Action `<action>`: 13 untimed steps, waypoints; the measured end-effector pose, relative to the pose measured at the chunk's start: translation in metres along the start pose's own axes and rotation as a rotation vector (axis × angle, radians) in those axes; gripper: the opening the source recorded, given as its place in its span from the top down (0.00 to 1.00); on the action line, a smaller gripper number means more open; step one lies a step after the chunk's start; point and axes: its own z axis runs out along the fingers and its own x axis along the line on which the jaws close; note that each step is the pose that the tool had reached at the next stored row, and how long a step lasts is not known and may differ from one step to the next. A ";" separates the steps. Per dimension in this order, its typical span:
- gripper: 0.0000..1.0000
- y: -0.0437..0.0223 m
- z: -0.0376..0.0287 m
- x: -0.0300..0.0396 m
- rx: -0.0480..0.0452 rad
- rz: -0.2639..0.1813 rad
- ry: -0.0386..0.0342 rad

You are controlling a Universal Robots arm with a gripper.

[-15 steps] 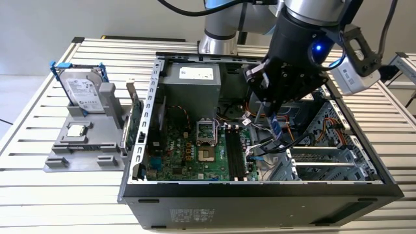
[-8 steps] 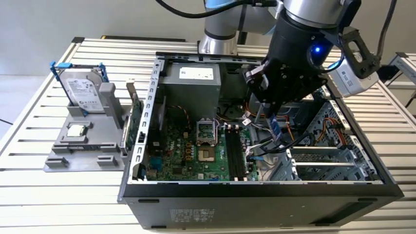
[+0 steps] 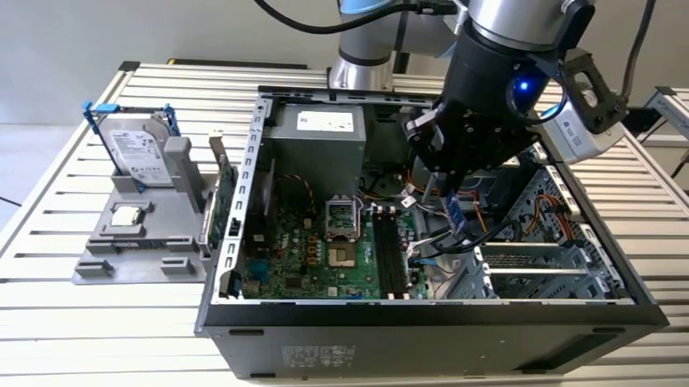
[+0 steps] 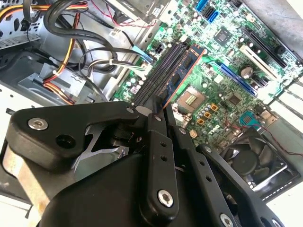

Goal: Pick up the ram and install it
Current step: 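Insert the ram into the slot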

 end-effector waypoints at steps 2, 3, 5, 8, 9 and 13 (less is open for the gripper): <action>1.00 0.0000 0.0007 0.0000 0.0000 0.000 0.0000; 1.00 0.0000 0.0010 0.0000 0.0001 0.000 0.0000; 1.00 0.0000 0.0017 0.0000 0.0000 0.000 0.0000; 1.00 0.0000 0.0027 0.0000 0.0000 0.000 0.0000; 1.00 0.0000 0.0030 0.0000 0.0000 0.000 0.0000; 1.00 0.0000 0.0044 0.0000 -0.0001 0.000 0.0000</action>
